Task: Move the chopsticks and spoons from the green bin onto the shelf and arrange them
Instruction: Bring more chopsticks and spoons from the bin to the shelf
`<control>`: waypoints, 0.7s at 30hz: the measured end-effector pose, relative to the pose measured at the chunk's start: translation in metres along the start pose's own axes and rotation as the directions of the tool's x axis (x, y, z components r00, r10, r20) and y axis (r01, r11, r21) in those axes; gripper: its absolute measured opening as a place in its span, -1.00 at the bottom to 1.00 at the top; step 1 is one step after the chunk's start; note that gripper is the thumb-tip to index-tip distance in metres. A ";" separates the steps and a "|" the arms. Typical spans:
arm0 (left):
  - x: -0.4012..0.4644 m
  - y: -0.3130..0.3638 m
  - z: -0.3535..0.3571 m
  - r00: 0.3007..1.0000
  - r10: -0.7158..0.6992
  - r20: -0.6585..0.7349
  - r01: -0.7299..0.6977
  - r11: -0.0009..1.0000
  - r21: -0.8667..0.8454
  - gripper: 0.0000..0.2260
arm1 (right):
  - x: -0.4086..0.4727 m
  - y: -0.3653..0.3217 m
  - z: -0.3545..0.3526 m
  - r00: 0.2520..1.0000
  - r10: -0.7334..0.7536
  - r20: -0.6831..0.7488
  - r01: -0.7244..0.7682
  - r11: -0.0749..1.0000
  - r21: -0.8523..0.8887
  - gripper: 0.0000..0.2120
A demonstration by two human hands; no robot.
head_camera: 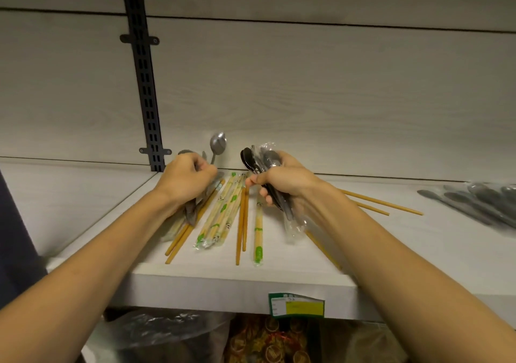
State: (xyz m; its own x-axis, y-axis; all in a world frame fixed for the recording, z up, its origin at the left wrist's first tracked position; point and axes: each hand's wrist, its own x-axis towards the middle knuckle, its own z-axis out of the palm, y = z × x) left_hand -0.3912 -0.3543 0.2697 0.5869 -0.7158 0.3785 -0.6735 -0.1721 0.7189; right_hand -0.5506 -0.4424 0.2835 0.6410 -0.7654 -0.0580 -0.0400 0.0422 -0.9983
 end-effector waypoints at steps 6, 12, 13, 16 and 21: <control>-0.006 0.026 0.002 0.992 -0.088 0.086 0.105 0.968 -0.229 -0.85 | -0.012 -0.014 -0.011 1.000 -0.017 0.011 0.016 0.997 0.076 -0.80; -0.011 0.082 0.022 0.983 -0.063 0.171 0.151 0.810 -0.567 -0.90 | -0.036 -0.033 -0.073 0.996 -0.062 -0.067 0.069 0.991 0.116 -0.78; -0.014 0.093 0.032 0.979 -0.053 0.198 0.166 0.770 -0.616 -0.91 | -0.043 -0.035 -0.088 0.994 -0.068 -0.085 0.076 0.992 0.105 -0.77; -0.023 0.131 0.073 0.970 -0.023 0.242 0.176 0.752 -0.635 -0.89 | -0.060 -0.035 -0.142 0.984 -0.074 -0.162 0.077 0.997 0.009 -0.63; -0.043 0.200 0.154 0.933 0.064 0.354 0.170 0.788 -0.592 -0.92 | -0.090 -0.027 -0.235 0.931 -0.119 -0.345 -0.007 0.939 -0.344 -0.53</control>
State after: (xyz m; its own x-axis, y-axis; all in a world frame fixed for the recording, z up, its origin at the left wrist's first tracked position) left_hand -0.6207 -0.4617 0.3074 0.3455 -0.9183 0.1932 -0.1652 0.1431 0.9758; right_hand -0.7875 -0.5254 0.3165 0.3375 -0.9390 0.0659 -0.3061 -0.1757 -0.9356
